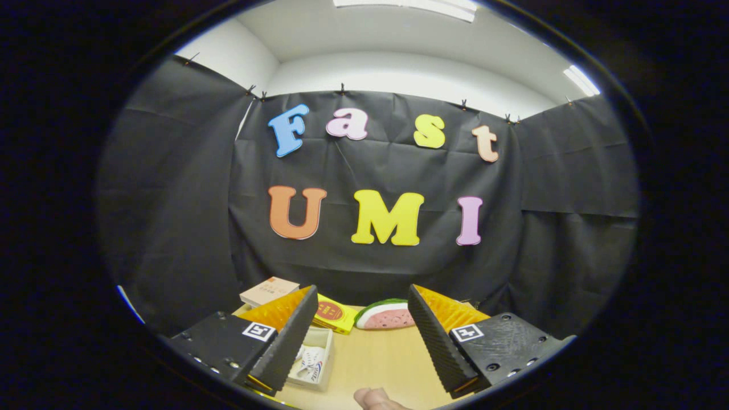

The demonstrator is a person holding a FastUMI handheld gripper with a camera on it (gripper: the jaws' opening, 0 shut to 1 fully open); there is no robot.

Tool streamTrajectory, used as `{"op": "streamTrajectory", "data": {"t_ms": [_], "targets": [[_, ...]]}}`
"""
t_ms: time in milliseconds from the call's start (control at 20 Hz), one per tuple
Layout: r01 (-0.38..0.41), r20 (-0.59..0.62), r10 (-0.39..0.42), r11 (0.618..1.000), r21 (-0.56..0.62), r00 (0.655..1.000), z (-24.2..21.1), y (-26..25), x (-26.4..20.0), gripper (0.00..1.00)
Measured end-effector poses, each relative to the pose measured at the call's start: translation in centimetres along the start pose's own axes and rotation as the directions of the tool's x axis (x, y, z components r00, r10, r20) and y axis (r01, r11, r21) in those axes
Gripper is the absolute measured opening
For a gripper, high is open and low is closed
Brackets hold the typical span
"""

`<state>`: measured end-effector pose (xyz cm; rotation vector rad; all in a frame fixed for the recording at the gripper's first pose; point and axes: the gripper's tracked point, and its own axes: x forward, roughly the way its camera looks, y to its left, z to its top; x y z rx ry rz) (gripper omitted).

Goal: Open the storage box then place both shoes into the box .Put the left shoe in first, then the right shoe, with the right side of both shoes facing outward in a uniform manner.

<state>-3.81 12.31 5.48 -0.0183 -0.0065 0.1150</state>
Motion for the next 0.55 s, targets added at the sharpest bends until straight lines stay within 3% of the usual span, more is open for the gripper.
{"op": "streamTrajectory", "data": {"t_ms": [150, 550], "targets": [[0.018, -0.004, -0.018, 0.999, -0.046, 1.0, -0.7, -0.2, 0.5, 0.96], [0.004, -0.068, -0.004, 1.0, 0.011, 0.998, -2.0, 0.9, 1.0, 0.96]]}}
